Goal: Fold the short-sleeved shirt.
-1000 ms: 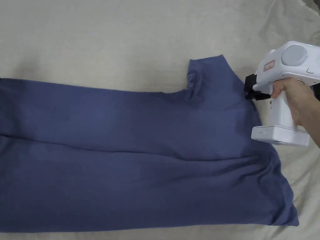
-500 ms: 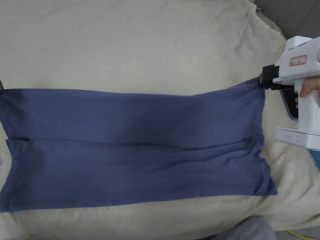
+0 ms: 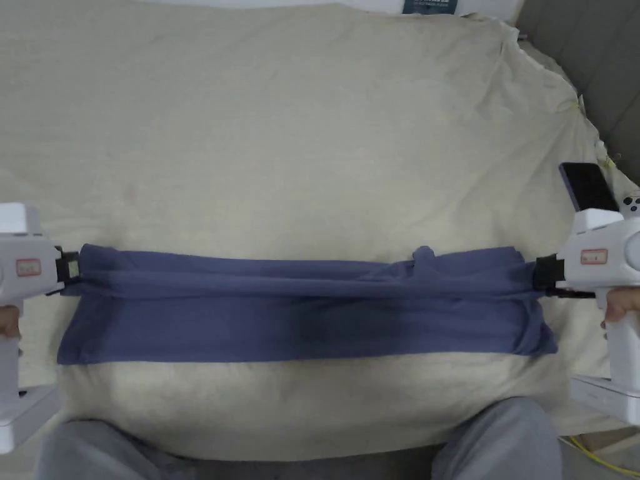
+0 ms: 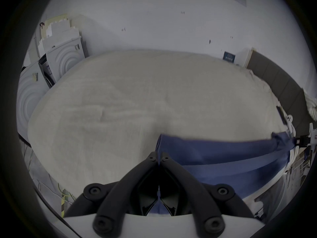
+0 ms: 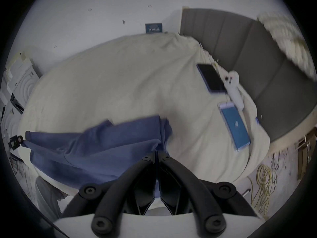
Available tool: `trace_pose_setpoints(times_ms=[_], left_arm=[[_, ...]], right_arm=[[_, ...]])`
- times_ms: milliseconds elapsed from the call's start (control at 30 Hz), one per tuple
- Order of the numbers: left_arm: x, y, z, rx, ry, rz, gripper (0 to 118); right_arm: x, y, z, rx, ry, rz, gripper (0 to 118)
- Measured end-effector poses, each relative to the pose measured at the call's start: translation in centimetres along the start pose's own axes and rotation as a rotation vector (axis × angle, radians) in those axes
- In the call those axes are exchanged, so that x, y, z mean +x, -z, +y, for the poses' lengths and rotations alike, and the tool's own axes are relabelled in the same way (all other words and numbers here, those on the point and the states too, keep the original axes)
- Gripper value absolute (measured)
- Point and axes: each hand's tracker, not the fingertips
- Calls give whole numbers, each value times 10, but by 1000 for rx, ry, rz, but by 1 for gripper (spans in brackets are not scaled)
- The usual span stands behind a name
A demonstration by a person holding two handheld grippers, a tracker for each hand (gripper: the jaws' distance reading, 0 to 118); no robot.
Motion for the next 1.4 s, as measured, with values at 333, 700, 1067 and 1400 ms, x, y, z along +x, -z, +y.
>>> trace_pose_setpoints(times_ms=[333,700,1067,1400], left_arm=[[-6,12,-57,-102,-129,76,43],[-10,-68,15,238,-236,-9,116],[78,-104,-18,541,46,-4,18],[99,-115,-27,586,13,-102,0]], right_arm=[[7,24,-36,-59,124,-29,42],[-6,-106,-5,554,7,-56,111],[-52,-119,-46,791,-23,-30,74],[-66,-128,-60,781,-1,48,0]])
